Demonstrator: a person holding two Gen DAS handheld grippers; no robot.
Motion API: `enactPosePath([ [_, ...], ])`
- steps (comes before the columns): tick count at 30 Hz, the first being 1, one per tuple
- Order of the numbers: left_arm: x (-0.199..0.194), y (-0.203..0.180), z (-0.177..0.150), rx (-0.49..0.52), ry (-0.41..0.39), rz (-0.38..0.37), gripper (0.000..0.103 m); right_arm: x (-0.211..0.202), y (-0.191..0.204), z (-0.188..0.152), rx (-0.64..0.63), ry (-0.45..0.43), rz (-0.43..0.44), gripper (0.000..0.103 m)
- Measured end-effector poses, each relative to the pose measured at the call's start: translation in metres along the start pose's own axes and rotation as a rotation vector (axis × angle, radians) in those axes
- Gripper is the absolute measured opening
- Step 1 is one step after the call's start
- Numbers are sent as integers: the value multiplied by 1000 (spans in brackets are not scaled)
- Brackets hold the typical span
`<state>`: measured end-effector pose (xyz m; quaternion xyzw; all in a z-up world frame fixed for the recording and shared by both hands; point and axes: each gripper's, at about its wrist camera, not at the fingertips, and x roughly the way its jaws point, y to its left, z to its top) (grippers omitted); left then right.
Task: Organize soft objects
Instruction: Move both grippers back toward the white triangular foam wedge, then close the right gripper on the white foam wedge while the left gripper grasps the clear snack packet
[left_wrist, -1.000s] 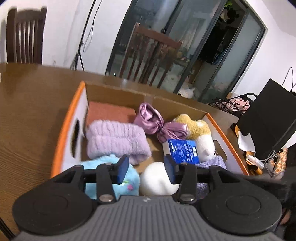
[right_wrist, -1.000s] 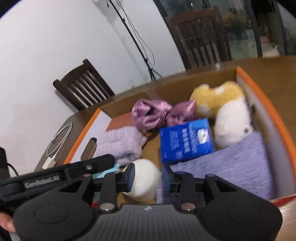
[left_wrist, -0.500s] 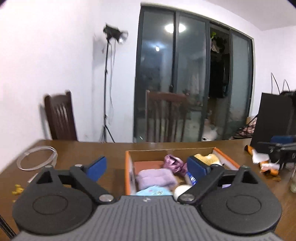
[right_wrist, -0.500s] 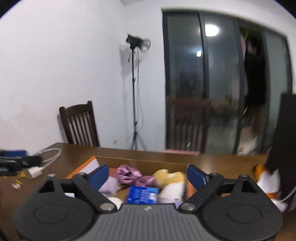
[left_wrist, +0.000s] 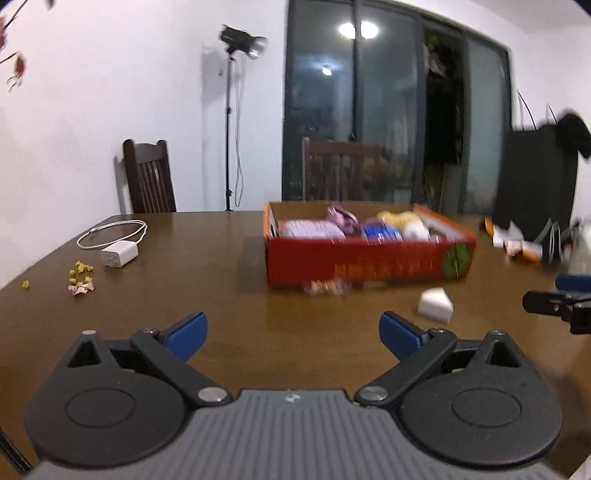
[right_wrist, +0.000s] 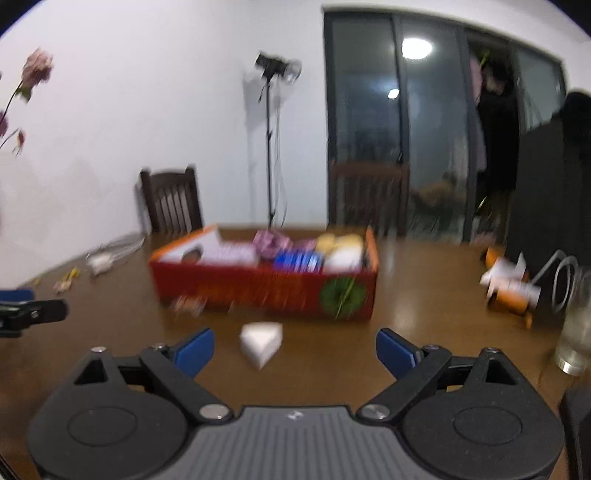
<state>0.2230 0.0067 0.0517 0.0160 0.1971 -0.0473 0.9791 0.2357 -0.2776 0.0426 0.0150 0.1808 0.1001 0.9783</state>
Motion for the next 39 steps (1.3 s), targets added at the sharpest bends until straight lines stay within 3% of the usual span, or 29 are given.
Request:
enactPosePath([
  [8, 27, -4, 3, -28, 34, -6, 101, 8, 5, -9, 13, 24, 7, 92],
  [15, 62, 0, 2, -25, 79, 18, 101, 62, 19, -4, -10, 102, 44, 82],
  [19, 82, -2, 7, -18, 79, 13, 101, 108, 28, 5, -38, 162, 47, 69],
  [22, 105, -4, 18, -26, 112, -14, 101, 131, 32, 7, -32, 215, 45, 50],
  [24, 123, -6, 25, -50, 145, -48, 98, 139, 34, 8, -41, 242, 48, 32],
  [27, 155, -12, 34, -67, 177, -68, 90, 136, 27, 15, -8, 193, 74, 31],
  [29, 173, -16, 40, -71, 197, -40, 80, 135, 20, 24, 15, 148, 100, 31],
  [36, 209, -28, 40, -70, 242, -29, 79, 141, -8, 28, 145, 61, 161, 31],
  [39, 215, -34, 38, -46, 252, -5, 64, 141, -15, 27, 174, 49, 137, 31],
])
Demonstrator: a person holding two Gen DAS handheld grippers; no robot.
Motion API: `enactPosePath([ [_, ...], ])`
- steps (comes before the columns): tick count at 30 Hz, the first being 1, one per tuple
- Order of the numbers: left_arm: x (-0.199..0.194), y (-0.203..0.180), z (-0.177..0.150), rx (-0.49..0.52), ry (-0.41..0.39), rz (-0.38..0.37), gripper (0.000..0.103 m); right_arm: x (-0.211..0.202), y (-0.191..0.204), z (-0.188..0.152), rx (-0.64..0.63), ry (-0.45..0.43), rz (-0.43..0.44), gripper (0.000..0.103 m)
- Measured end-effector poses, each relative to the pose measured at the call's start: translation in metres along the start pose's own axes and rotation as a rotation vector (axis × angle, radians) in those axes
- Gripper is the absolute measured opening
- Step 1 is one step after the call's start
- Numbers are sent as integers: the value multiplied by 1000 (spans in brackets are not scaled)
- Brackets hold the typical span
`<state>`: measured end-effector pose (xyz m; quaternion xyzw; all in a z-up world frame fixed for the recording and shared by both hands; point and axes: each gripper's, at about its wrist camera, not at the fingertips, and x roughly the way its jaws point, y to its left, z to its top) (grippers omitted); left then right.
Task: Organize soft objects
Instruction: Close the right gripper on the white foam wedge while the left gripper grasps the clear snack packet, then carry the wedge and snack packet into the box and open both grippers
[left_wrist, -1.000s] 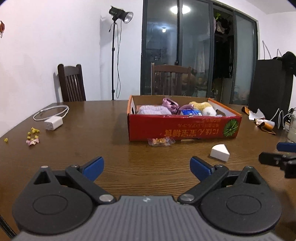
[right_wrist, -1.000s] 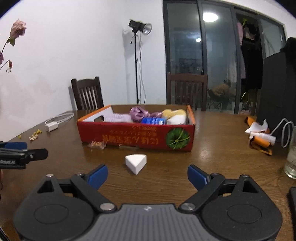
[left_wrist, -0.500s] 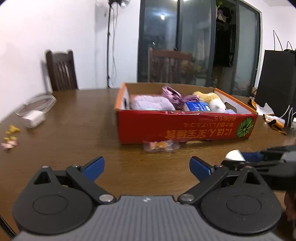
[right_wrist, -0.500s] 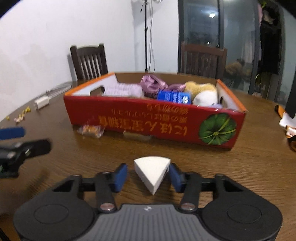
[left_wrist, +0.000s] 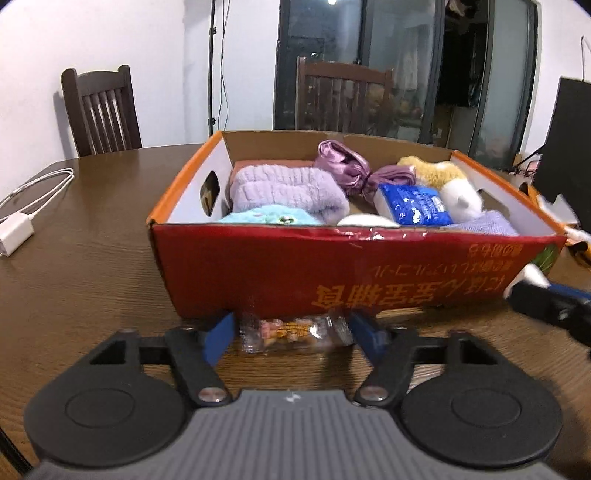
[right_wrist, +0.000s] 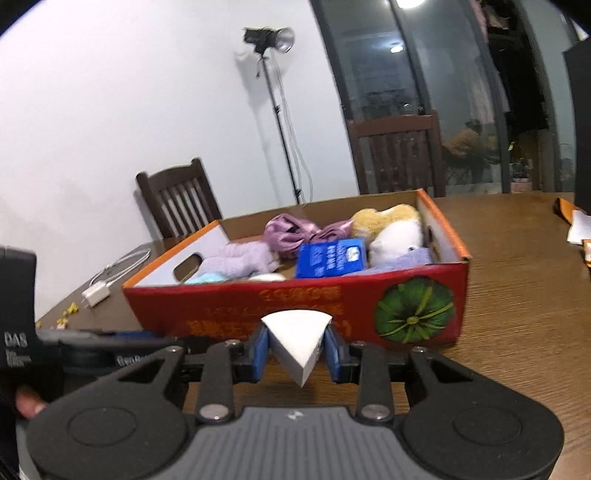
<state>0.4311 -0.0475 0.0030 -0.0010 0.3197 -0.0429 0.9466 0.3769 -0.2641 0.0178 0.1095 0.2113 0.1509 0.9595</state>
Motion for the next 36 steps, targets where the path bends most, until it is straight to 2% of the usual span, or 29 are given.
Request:
enactPosePath([
  [3, 0, 1, 0, -2, -3, -3, 51, 0, -1, -1, 8, -4, 9, 32],
  [10, -2, 7, -1, -34, -11, -14, 40, 2, 6, -5, -17, 15, 31, 32],
  [17, -10, 10, -6, -73, -17, -34, 40, 3, 7, -8, -24, 30, 13, 32],
  [21, -38, 2, -26, -60, -18, -51, 40, -1, 9, -9, -31, 13, 23, 32],
  [24, -59, 4, -40, -92, -12, -87, 40, -5, 12, -11, -36, 8, 26, 32],
  [28, -83, 8, -50, -105, -22, -100, 40, -15, 19, -18, -37, 20, 34, 32],
  [33, -103, 11, -39, -107, -75, -138, 40, -39, 37, -31, -66, 14, 72, 32],
  [36, -105, 6, -17, -65, -132, -155, 40, -43, 40, -20, -81, -2, 73, 32],
])
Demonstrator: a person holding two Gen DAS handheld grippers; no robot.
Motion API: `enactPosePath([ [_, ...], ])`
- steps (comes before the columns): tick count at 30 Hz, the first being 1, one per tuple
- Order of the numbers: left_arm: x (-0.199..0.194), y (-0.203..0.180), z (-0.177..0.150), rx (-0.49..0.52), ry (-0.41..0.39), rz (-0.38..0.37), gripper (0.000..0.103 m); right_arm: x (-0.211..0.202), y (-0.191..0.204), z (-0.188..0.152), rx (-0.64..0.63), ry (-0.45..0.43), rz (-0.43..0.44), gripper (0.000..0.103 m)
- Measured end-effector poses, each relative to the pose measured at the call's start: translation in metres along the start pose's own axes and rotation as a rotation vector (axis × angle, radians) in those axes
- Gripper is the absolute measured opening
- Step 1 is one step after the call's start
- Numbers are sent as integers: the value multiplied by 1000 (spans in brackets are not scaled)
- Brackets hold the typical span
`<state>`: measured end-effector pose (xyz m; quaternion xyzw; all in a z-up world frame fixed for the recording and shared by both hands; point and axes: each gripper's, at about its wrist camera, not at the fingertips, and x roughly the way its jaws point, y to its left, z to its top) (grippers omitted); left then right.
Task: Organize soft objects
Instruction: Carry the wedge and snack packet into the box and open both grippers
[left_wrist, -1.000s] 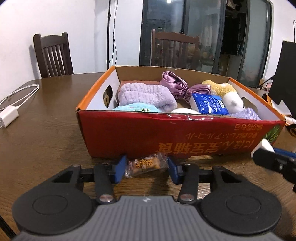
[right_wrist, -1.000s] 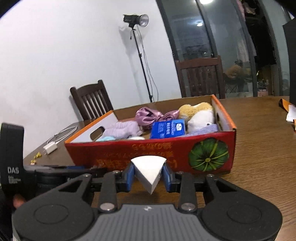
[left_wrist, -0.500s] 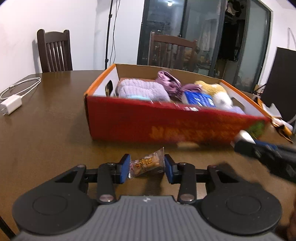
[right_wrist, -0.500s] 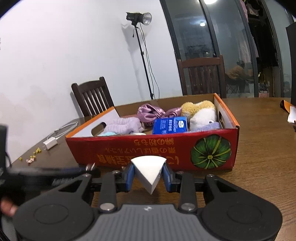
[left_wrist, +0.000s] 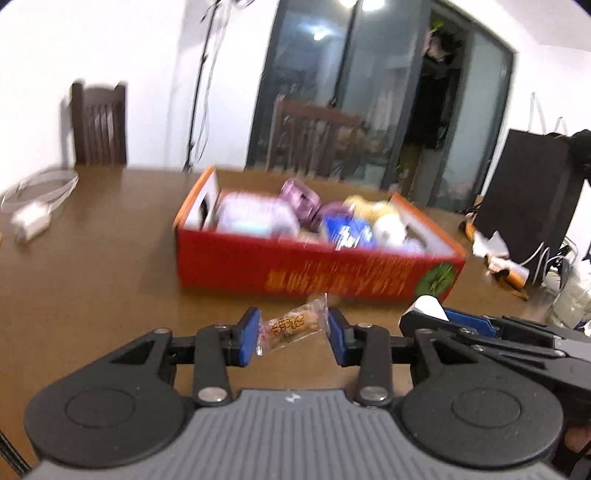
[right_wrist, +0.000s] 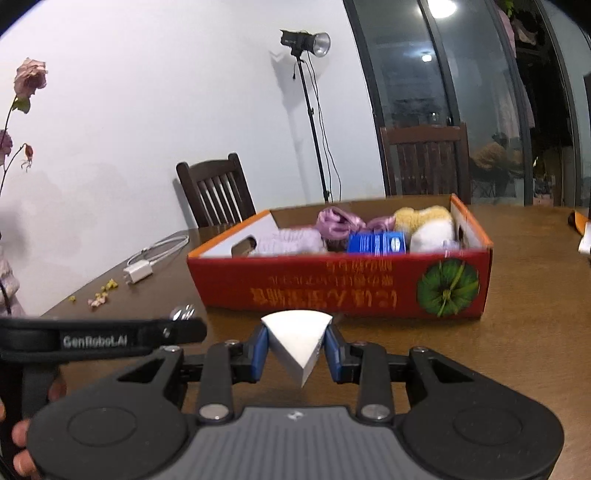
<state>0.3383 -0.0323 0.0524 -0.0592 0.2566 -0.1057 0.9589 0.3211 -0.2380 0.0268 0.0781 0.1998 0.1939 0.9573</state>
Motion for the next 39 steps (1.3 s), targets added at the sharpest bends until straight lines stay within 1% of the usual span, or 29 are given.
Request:
enactPosePath([
  [2, 6, -2, 16, 17, -37, -8, 40, 0, -4, 16, 0, -24, 4, 33],
  [4, 14, 0, 33, 19, -68, -6, 40, 7, -6, 37, -37, -43, -2, 33],
  [6, 24, 5, 51, 14, -89, -8, 40, 23, -8, 60, -101, -45, -16, 34],
  [8, 36, 13, 71, 0, -108, 9, 40, 48, -12, 82, -139, -29, -19, 35],
  [11, 51, 22, 96, 2, -124, 25, 40, 94, -17, 108, -180, 27, -12, 38],
  [14, 66, 32, 115, 0, -130, 34, 40, 144, -21, 123, -208, 98, -4, 38],
  [16, 79, 35, 125, -1, -127, 36, 40, 177, -25, 125, -210, 167, -12, 37],
  [18, 92, 36, 132, 4, -118, 23, 40, 202, -25, 121, -211, 240, -44, 37],
  [19, 99, 37, 135, -2, -111, 17, 40, 213, -26, 118, -200, 278, -45, 34],
  [21, 115, 37, 139, -13, -86, -6, 40, 216, -24, 118, -205, 297, -23, 33],
  [22, 124, 35, 139, -14, -73, -15, 40, 218, -23, 118, -208, 323, -14, 33],
  [23, 134, 33, 140, -8, -58, -25, 40, 221, -22, 117, -218, 349, -10, 33],
  [25, 154, 26, 142, 11, -26, -46, 40, 221, -22, 117, -216, 372, -15, 36],
  [27, 173, 21, 141, 26, 8, -41, 40, 219, -20, 117, -211, 377, -19, 46],
  [28, 182, 19, 140, 28, 28, -51, 43, 216, -19, 117, -218, 360, -13, 56],
  [29, 190, 19, 138, 23, 52, -60, 52, 212, -19, 117, -219, 336, 1, 63],
  [30, 197, 20, 136, 14, 76, -67, 56, 208, -20, 117, -206, 318, 14, 67],
  [31, 202, 23, 135, 7, 92, -71, 57, 205, -20, 119, -204, 313, 25, 71],
  [33, 205, 27, 132, 1, 103, -67, 58, 201, -17, 122, -221, 307, 28, 71],
  [36, 200, 32, 134, -15, 98, -75, 63, 197, -22, 127, -197, 282, 29, 72],
  [39, 195, 30, 134, 10, 98, -83, 67, 198, -28, 127, -176, 282, 14, 72],
])
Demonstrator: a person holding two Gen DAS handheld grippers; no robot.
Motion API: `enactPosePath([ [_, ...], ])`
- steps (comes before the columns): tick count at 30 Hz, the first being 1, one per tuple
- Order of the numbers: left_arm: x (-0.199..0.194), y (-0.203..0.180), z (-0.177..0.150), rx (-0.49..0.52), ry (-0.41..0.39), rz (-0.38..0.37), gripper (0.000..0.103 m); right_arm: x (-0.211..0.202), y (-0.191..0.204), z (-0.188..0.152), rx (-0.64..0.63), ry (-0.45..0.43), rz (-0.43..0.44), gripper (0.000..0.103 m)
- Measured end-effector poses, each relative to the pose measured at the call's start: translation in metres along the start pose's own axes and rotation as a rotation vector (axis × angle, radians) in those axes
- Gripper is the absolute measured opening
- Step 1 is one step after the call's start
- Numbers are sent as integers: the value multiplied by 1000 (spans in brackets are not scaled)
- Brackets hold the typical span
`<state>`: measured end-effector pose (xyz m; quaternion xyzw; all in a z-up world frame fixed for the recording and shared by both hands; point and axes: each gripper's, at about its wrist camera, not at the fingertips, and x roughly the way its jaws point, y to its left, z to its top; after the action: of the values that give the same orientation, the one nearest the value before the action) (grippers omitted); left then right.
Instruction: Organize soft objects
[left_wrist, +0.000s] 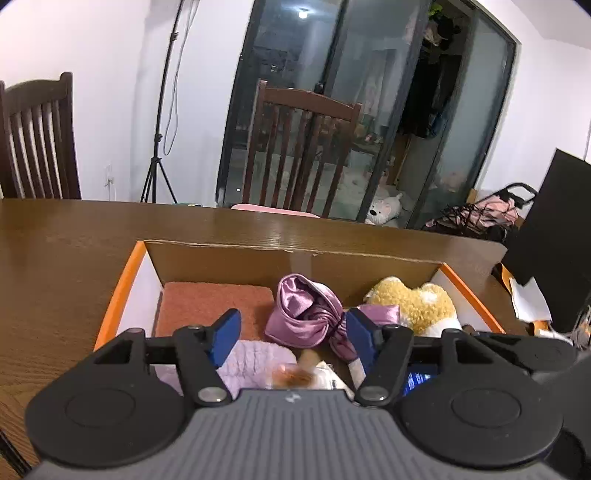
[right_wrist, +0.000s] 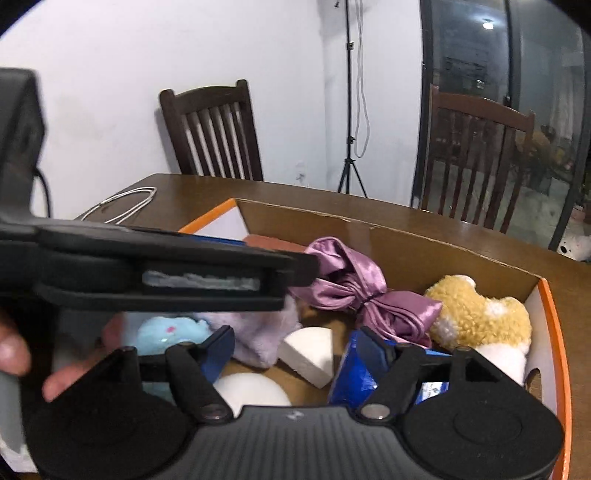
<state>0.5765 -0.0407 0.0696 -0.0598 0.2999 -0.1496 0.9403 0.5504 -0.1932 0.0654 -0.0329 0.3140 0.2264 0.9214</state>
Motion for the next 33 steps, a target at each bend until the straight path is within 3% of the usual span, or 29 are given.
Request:
enactPosePath([
  [2, 1, -3, -1, 17, 9, -17, 78, 0, -2, -2, 12, 4, -3, 72],
  [11, -47, 2, 2, 7, -99, 16, 91, -35, -11, 5, -3, -75, -87, 72],
  [15, -83, 14, -8, 45, -176, 122, 97, -72, -24, 2, 25, -157, -151, 75],
  [17, -98, 18, -15, 75, -212, 191, 98, -90, -30, -3, 43, -205, -179, 85],
  [19, -110, 19, -23, 93, -254, 236, 103, -107, -33, -11, 67, -266, -203, 88],
  [23, -129, 13, -36, 155, -319, 290, 103, -121, -29, -30, 64, -290, -225, 94],
  [30, -160, -2, -54, 136, -408, 284, 103, -147, -8, -63, 20, -413, -299, 103],
  [33, -176, -12, -65, 140, -431, 268, 103, -158, -4, -77, 31, -411, -311, 103],
])
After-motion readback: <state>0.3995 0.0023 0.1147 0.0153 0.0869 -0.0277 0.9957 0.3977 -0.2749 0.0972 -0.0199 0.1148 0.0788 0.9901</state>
